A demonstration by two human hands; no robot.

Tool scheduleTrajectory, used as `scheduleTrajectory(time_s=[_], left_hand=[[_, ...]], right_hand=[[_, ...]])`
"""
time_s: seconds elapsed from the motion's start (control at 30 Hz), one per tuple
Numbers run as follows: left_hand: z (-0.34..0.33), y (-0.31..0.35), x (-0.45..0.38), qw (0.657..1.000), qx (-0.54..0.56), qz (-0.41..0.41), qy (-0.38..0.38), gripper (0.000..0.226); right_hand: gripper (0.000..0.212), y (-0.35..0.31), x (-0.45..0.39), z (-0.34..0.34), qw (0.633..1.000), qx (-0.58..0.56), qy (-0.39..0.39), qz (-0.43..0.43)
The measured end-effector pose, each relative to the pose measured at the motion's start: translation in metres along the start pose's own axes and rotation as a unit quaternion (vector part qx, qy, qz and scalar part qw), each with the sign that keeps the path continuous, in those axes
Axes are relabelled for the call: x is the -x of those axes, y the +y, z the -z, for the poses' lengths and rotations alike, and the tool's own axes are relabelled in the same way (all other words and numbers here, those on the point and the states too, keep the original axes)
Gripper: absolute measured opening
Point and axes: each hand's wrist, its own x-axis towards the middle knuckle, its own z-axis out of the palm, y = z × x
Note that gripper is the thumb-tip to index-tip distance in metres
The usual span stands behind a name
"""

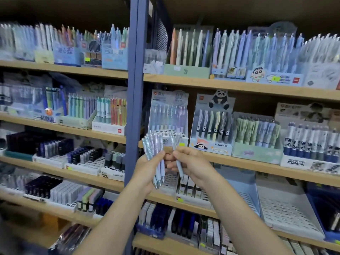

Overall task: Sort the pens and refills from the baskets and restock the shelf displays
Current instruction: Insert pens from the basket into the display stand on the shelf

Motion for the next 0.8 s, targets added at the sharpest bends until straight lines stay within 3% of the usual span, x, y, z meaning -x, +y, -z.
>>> scheduleTrajectory(time_s=[0.17, 0.37, 0.5, 0.6, 0.8], left_hand=[[0.016, 0.009, -0.026, 0.999, -0.013, -0.024, 0.042, 0.014], [0.020, 0.028, -0.054, 0.999, -0.020, -0.032, 0.029, 0.018], [0.013, 0.033, -0.072, 0.991, -0.094, -0.079, 0.048, 0.016], [0.009, 0.033, -0.079, 0.979, -0.167, -0.099, 0.069, 0.021], [-0.002, 0.033, -0.081, 0.968, -0.220, -0.111, 0.041, 0.026]], right_hand=[[0.016, -0.019, -0.033, -0.002, 0.992, 0.090, 0.076, 0.044], [0.020, -0.041, -0.073, 0.009, 0.976, 0.137, 0.150, 0.076], [0.017, -0.054, -0.091, 0.015, 0.958, 0.165, 0.199, 0.121], [0.012, -0.059, -0.102, 0.017, 0.951, 0.170, 0.204, 0.155], [0.010, -0.046, -0.113, 0.019, 0.945, 0.210, 0.183, 0.174]])
